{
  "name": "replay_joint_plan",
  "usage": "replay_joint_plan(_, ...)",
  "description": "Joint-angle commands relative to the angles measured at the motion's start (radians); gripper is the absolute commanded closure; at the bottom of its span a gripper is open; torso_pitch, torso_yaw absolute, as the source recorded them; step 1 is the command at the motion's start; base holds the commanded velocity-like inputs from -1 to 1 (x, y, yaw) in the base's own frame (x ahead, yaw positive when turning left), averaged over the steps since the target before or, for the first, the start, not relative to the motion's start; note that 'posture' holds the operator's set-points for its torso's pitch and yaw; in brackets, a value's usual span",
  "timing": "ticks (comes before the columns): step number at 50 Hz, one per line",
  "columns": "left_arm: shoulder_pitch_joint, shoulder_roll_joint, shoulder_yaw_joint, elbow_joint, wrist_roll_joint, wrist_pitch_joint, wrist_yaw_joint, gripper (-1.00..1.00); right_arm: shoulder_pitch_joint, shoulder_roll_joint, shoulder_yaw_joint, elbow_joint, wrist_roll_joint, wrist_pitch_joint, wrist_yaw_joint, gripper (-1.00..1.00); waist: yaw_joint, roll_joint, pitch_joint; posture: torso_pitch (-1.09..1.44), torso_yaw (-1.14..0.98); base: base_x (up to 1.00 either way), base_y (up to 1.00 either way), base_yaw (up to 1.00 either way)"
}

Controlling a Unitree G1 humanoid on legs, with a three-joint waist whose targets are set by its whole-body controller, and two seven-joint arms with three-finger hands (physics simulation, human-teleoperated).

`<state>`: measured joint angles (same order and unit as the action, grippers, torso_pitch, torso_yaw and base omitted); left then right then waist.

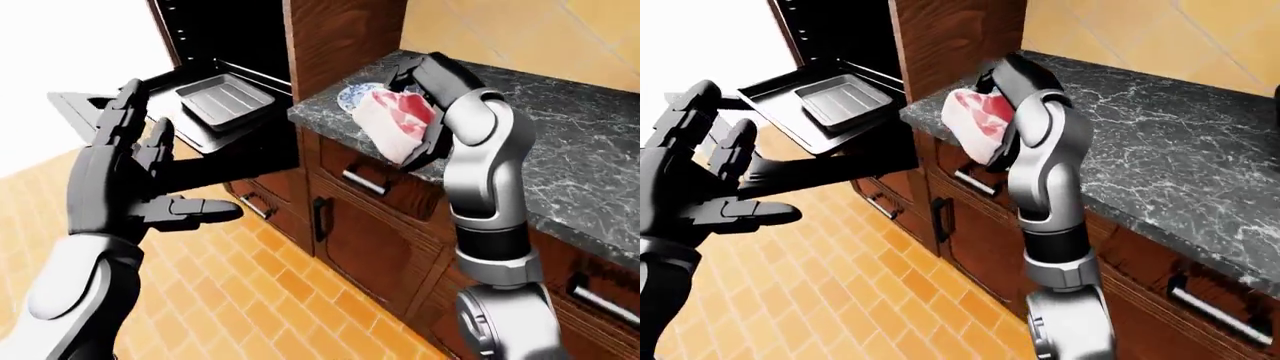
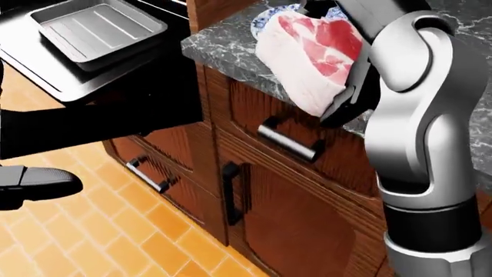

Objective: Pick the steak from the oven and place it on the plate on the counter.

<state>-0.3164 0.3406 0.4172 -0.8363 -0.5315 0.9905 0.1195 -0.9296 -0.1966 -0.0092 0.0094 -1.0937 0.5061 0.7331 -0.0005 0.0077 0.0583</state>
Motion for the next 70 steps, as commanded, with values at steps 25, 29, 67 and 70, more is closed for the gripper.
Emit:
replay_joint_plan(25, -0.026, 0.008, 0.007, -0.021, -0.006, -0.033, -0.011, -1.0, -0.05, -0.004, -0.012, -0.008, 0.012, -0.042, -0.081, 1.0, -0.032, 0.108, 0.003, 0.0, 0.0, 0.27, 0.15, -0.22)
replay_joint_plan(29, -0.019, 0.004, 0.0, -0.024, 0.0, -0.039, -0.011, -1.0, -0.055, -0.009, -0.017, -0.012, 0.017, -0.036, -0.077, 1.0, -0.033, 0.081, -0.014, 0.0, 0.0, 0.54, 0.1, 0.0)
replay_joint_plan(67, -0.025, 0.014, 0.015, -0.034, -0.027, -0.026, -0.002, -1.0, -0.069, -0.009, -0.016, -0.019, 0.03, -0.005, -0.091, 1.0, -0.002, 0.058, -0.042, 0.0, 0.0, 0.19, 0.0, -0.19)
replay_joint_plan(70, -0.03, 0.013, 0.007, -0.031, -0.023, -0.025, 0.001, -1.0, -0.066, -0.013, -0.016, -0.023, 0.033, -0.007, -0.088, 1.0, 0.006, 0.03, -0.044, 0.0, 0.0, 0.18, 0.0, 0.0)
